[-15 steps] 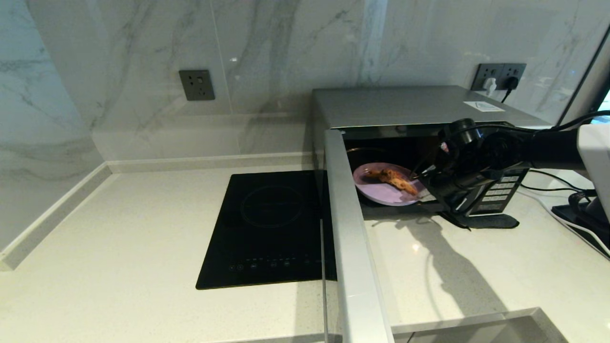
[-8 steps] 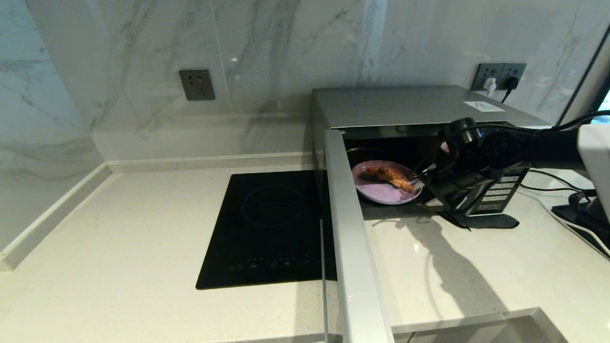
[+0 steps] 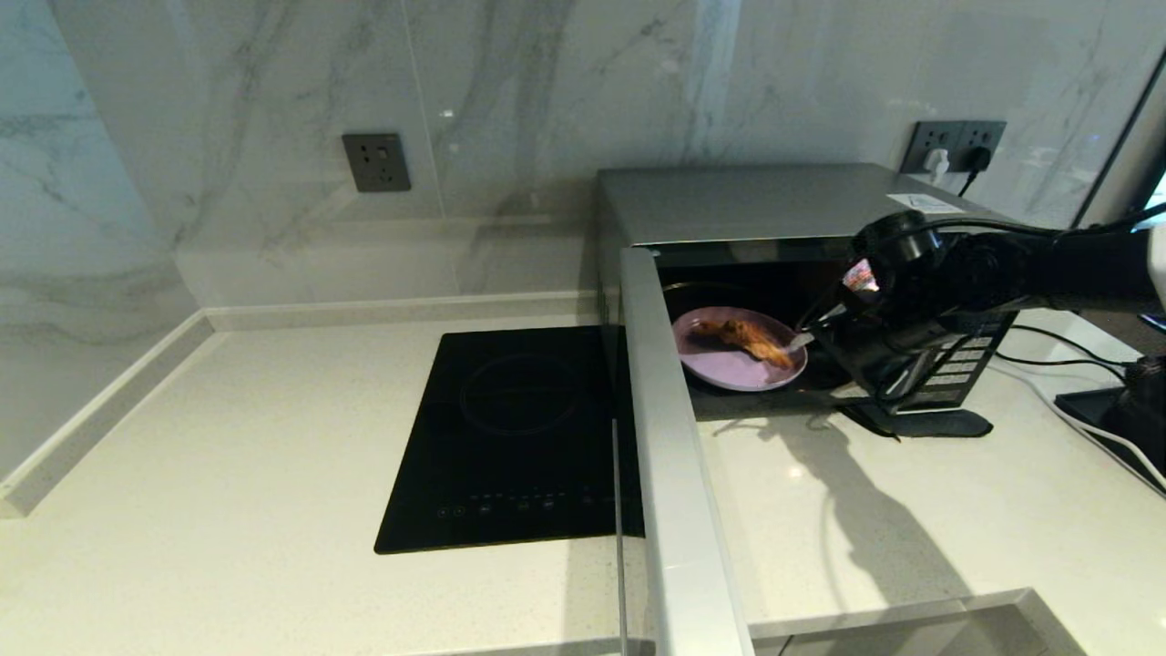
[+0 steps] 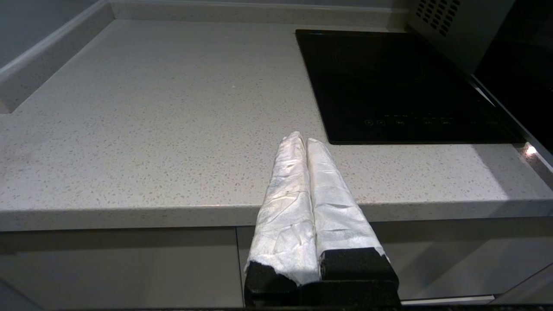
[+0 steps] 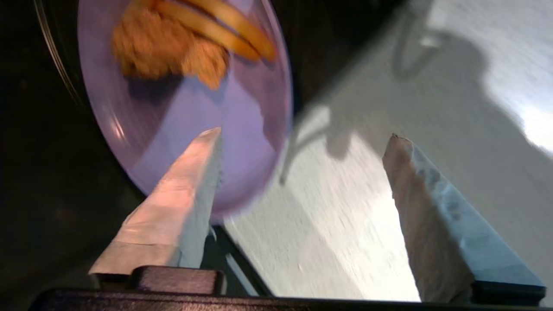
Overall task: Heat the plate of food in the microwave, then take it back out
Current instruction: Put the plate in the microwave oven, then close the microwave oven
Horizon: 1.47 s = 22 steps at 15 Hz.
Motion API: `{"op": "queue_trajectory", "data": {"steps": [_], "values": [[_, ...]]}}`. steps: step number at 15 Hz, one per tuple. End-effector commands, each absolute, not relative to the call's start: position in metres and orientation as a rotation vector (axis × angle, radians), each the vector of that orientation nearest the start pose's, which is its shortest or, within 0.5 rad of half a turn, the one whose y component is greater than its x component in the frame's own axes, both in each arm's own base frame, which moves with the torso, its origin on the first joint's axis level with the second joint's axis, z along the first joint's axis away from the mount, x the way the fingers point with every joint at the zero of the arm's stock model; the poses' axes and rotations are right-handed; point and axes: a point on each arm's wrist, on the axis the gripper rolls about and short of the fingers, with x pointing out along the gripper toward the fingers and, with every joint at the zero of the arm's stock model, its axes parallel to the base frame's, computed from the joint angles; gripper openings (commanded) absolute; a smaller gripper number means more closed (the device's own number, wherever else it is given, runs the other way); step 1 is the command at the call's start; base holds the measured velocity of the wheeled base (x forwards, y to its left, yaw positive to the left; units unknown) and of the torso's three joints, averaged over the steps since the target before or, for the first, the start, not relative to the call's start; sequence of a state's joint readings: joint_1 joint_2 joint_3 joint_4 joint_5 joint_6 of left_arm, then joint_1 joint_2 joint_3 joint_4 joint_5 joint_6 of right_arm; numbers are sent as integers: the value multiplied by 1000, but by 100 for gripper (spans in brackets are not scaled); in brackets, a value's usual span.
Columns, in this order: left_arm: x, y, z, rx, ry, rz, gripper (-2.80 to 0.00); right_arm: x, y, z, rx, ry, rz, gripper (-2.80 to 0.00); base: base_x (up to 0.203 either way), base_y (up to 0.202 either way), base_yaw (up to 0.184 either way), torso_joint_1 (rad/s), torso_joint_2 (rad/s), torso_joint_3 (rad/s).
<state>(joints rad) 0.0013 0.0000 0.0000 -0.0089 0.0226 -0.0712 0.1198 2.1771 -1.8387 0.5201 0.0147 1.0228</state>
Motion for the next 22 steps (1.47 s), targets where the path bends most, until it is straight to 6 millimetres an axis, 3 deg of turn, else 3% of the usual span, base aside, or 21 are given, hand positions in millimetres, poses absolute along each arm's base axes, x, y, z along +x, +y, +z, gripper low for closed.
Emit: {"op": "queue_trajectory", "data": {"steps": [1, 5, 11, 17, 19, 22], "values": [[-23, 0, 76, -72, -9, 25, -280, 390, 47, 220, 915, 836, -322, 0, 0, 0, 0, 0, 0, 0], [-23, 1, 76, -72, -9, 26, -280, 325, 37, 264, 772, 815, -402, 0, 0, 0, 0, 0, 0, 0], [-23, 0, 76, -72, -9, 24, -280, 222, 29, 300, 565, 853, -340, 0, 0, 0, 0, 0, 0, 0], [-23, 0, 76, -72, -9, 24, -280, 199, 33, 307, 444, 980, -310, 0, 0, 0, 0, 0, 0, 0], [-23, 0, 76, -72, -9, 24, -280, 192, 38, 320, 452, 965, -269, 0, 0, 0, 0, 0, 0, 0], [-23, 0, 76, -72, -9, 24, -280, 183, 52, 339, 470, 965, -61, 0, 0, 0, 0, 0, 0, 0]]}}
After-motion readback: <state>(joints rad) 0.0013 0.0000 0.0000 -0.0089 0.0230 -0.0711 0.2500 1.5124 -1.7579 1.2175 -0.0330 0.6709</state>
